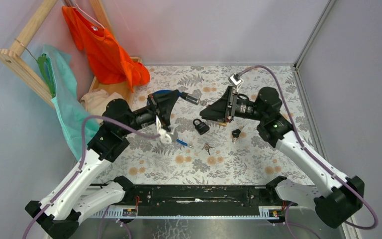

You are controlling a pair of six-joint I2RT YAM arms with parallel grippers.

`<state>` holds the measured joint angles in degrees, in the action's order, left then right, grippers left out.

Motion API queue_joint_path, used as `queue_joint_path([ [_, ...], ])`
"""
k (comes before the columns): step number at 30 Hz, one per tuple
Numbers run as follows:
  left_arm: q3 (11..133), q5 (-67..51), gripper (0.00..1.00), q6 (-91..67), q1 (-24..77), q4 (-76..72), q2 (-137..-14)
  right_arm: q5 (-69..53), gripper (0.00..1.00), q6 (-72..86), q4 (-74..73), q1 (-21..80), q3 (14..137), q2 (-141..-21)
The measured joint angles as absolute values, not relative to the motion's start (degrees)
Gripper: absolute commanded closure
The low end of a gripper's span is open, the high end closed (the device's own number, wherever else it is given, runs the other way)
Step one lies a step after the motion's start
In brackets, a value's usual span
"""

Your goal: Unlock with the key

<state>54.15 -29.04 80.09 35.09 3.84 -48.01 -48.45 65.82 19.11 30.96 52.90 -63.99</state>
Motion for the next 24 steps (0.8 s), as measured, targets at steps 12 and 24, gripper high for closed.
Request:
queue_joint_path([
  [12, 65.1, -19.6, 1.0, 42.8, 35.3, 20.9, -59.9, -32.1, 0.01, 44.7, -4.6, 31.0, 56.5, -56.7],
  [24, 70.4, -17.1, 1.0, 35.7, 29.6, 29.4, -73.6, -16.2, 0.01, 37.0, -15.4, 31.0, 55.7, -53.0],
])
